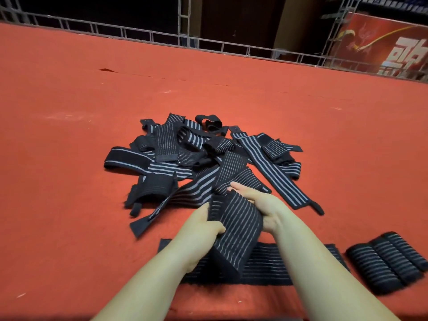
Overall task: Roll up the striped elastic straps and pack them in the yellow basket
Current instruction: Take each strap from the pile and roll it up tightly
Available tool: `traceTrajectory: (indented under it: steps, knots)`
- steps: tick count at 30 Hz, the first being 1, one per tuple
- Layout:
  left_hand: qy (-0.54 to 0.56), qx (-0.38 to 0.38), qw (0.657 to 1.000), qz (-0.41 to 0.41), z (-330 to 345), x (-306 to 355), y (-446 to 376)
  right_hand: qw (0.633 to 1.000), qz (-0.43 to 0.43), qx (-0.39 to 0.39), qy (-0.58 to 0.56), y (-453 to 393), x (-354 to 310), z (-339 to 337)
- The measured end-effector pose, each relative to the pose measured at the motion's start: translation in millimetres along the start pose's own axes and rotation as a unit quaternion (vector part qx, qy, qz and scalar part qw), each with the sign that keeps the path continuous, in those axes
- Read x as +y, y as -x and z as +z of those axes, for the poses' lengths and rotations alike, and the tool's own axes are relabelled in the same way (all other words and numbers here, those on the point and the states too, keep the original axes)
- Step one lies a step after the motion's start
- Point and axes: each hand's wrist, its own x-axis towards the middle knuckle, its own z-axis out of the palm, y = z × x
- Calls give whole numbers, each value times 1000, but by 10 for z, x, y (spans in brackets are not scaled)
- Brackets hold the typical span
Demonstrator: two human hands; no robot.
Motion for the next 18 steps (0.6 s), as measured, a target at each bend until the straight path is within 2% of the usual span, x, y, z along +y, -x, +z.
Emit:
traceTrajectory:
  steps: [4,6,9,12,16,18]
  knots:
    - [1,66,997,32,-123,-3,7,998,33,-26,44,-53,8,16]
    - [4,76,996,41,-167,-1,16,991,63,-53,107,9,19,28]
    - [-4,72,997,36,-218,-44,23,989,60,-83,106,79,47,30]
    - [0,78,997,14,-267,-109,31,987,-62,-54,141,66,68,19]
    - [33,54,998,-27,-265,-104,81,921,-261,59,283,116,107,69]
    - [81,32,995,-43,-244,-68,96,902,-315,80,285,204,101,98]
